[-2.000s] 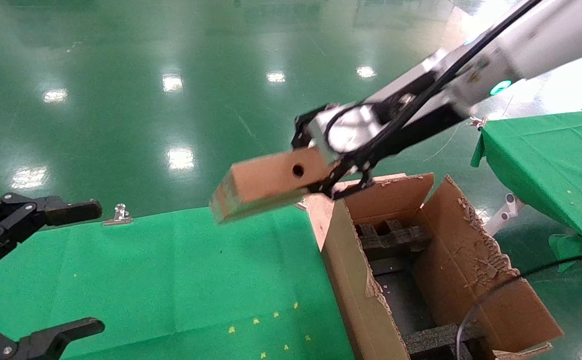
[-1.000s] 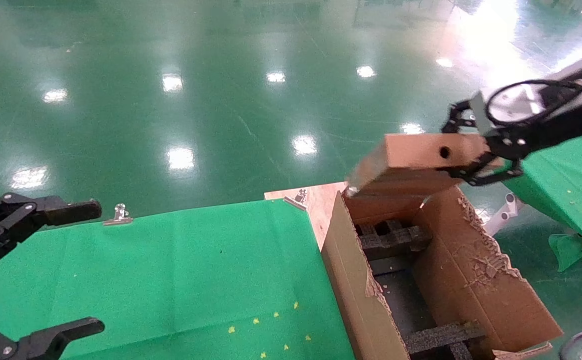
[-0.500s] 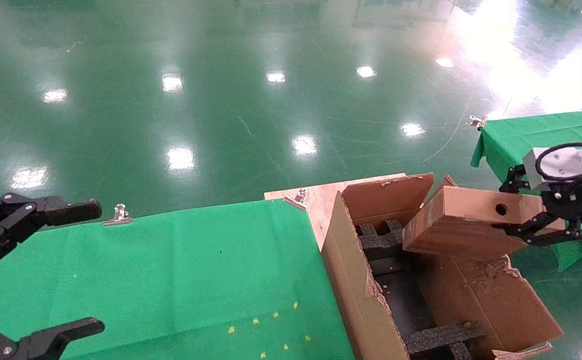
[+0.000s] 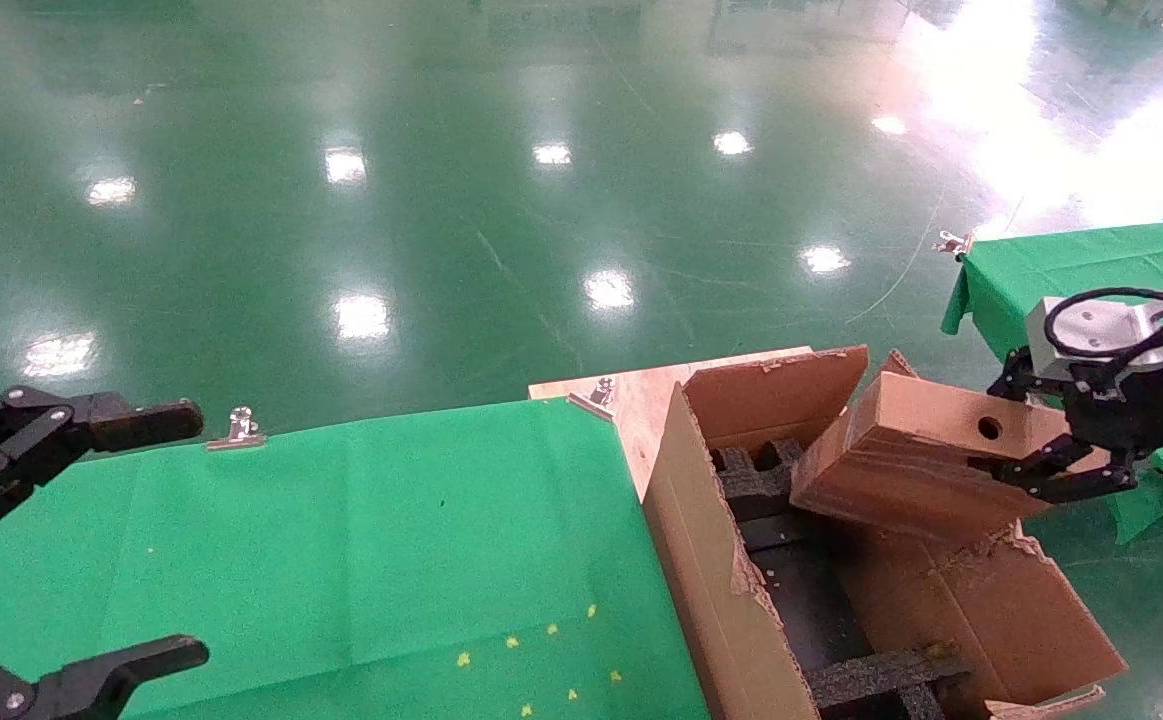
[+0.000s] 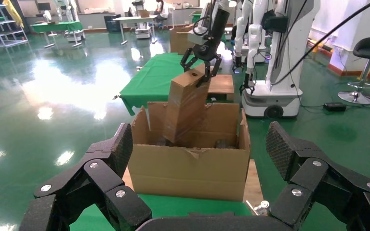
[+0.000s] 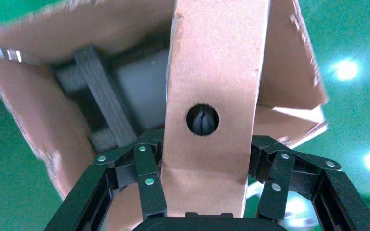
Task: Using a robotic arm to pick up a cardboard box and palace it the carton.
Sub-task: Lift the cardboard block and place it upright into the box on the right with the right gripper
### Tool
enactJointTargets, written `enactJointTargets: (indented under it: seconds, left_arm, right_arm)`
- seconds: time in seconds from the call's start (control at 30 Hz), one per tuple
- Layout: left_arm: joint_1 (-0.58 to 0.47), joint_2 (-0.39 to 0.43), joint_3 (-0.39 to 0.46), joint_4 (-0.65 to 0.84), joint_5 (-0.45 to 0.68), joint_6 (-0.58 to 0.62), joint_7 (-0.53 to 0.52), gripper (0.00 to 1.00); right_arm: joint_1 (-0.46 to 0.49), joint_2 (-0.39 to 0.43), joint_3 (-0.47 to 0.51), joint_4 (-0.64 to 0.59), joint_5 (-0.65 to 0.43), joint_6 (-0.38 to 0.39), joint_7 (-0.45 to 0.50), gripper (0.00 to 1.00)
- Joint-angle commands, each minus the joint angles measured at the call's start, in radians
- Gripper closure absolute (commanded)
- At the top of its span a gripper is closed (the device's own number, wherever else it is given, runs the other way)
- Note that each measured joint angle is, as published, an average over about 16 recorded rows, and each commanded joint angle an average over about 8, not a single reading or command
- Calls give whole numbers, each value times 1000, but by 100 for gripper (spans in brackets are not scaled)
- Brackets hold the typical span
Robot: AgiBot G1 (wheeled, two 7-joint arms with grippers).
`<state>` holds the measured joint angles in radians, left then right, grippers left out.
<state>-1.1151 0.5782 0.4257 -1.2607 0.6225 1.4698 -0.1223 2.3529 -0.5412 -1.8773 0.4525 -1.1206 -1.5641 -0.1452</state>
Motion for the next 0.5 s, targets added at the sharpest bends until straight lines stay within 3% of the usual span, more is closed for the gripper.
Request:
enactJointTargets:
  seconds: [0.03,0.5]
  left_arm:
    - [0,0,0,0,0,0,0,0]
    - [0,0,0,0,0,0,0,0]
  right_arm:
    - [-16,-1,-5,-15,18,2,53,100]
    - [-121,29,-20,-58,74,147,542,100]
